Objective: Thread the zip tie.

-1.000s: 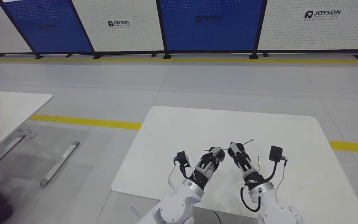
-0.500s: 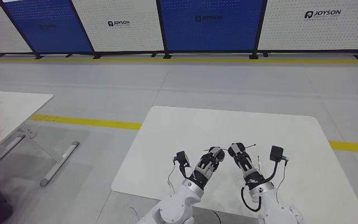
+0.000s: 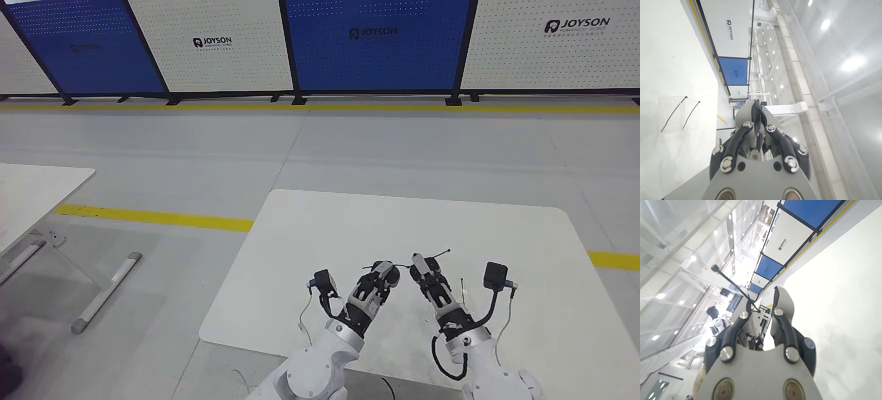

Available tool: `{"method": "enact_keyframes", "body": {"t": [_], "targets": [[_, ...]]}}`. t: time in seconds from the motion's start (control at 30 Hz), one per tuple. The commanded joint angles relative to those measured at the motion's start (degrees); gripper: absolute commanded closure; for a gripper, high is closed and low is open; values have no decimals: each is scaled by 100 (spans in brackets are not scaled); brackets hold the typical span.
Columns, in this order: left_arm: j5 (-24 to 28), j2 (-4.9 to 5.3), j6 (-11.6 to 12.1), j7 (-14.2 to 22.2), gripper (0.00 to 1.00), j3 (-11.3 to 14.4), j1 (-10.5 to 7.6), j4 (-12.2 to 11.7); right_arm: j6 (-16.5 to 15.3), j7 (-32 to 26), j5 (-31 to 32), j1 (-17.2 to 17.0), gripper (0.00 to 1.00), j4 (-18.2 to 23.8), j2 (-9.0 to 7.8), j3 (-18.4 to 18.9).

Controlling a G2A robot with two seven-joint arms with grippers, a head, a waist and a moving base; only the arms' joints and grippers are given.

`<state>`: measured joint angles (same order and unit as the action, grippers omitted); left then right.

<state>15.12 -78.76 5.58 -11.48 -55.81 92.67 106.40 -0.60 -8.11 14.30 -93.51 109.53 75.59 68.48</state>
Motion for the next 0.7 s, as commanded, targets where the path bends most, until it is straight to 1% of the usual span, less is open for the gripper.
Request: {"method": "enact_keyframes", "body": {"t": [0.0,0.07,0.17,0.27,0.33,0.37,0.4,0.67], "targets": [[-20,-2,-2,-22,100,4,-3,-7,-14,10,2,-18,74,10,-3,14],[-30,-5,-3,-34,100,7,-6,-11,-25,20,10,-37,74,24,-6,28],[-38,-6,-6,-32,100,11,-6,-12,-30,38,29,-54,77,41,-9,34],[-46,-7,-3,-21,100,15,-3,-8,-33,63,27,-63,83,51,-10,41],[-56,-8,-4,-15,100,18,-1,-3,-37,68,25,-65,94,53,-11,42],[-64,-8,-6,-12,100,19,1,0,-40,70,25,-66,98,53,-11,42],[-70,-8,-8,-9,100,20,2,2,-40,71,26,-66,100,54,-12,42],[-80,-8,-26,25,100,21,9,19,-58,92,64,-57,100,57,-12,23]]}}
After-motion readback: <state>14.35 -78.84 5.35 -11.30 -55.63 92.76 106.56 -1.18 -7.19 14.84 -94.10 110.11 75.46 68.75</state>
